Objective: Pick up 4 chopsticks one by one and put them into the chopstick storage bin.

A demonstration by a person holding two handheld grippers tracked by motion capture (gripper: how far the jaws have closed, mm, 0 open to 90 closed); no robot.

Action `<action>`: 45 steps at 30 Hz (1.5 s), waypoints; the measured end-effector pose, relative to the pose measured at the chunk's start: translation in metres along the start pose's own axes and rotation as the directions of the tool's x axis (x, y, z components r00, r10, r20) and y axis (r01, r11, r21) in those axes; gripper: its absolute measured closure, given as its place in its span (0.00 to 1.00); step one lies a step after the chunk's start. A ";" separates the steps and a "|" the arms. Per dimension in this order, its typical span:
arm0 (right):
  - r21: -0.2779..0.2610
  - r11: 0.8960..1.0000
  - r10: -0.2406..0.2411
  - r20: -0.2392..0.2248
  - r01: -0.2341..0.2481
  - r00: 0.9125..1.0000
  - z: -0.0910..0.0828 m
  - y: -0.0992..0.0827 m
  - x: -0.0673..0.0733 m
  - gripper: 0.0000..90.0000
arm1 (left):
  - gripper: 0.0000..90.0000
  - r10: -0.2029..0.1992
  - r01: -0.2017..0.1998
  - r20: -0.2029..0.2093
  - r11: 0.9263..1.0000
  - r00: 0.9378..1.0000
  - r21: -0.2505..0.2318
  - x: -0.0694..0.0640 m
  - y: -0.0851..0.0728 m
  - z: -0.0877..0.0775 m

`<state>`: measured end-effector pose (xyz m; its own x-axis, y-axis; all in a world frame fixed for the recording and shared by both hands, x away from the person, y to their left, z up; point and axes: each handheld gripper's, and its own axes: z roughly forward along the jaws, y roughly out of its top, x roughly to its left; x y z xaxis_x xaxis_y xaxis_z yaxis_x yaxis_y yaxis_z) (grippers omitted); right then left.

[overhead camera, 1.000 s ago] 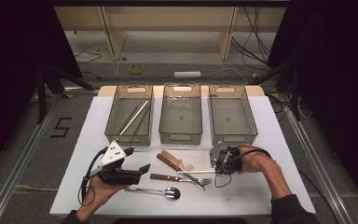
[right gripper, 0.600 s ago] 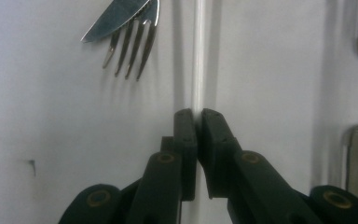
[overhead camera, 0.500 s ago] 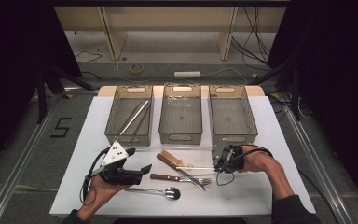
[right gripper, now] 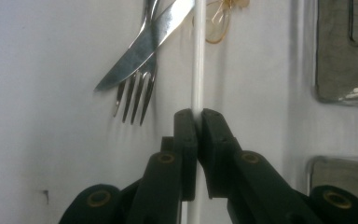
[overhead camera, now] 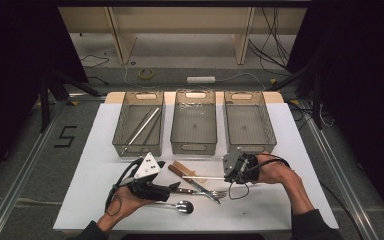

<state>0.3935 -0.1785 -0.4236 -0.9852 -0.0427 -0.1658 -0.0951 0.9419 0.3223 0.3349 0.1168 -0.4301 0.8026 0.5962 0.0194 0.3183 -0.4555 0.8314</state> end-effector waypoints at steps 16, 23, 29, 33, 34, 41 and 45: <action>0.015 0.998 -0.069 0.027 0.068 0.997 -0.001 0.023 0.011 0.96 | 0.45 0.198 -0.208 0.084 0.968 0.977 0.140 -0.020 0.014 0.032; 0.026 0.994 -0.104 0.038 0.103 0.994 -0.002 0.031 0.015 0.96 | 0.61 0.240 -0.256 0.109 0.952 0.965 0.166 -0.026 0.015 0.036; 0.023 0.993 -0.119 0.035 0.118 0.992 -0.001 0.035 0.016 0.96 | 0.73 0.251 -0.275 0.142 0.944 0.957 0.183 -0.026 0.016 0.036; 0.027 0.991 -0.129 0.033 0.128 0.991 -0.001 0.037 0.017 0.95 | 0.78 0.269 -0.296 0.157 0.937 0.950 0.186 -0.029 0.016 0.037; 0.026 0.991 -0.129 0.032 0.128 0.991 -0.001 0.037 0.017 0.95 | 0.79 0.275 -0.303 0.161 0.933 0.948 0.192 -0.030 0.016 0.037; 0.033 0.989 -0.147 0.022 0.146 0.989 0.000 0.038 0.018 0.95 | 0.89 0.279 -0.312 0.186 0.933 0.942 0.181 -0.030 0.016 0.037; 0.028 0.988 -0.154 0.014 0.154 0.988 -0.001 0.037 0.020 0.95 | 0.92 0.282 -0.324 0.224 0.930 0.933 0.177 -0.030 0.016 0.036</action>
<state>0.3706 -0.1445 -0.4140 -0.9567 -0.1829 -0.2264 -0.2414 0.9331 0.2664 0.3339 0.0677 -0.4372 0.9516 0.2792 0.1280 0.1252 -0.7331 0.6685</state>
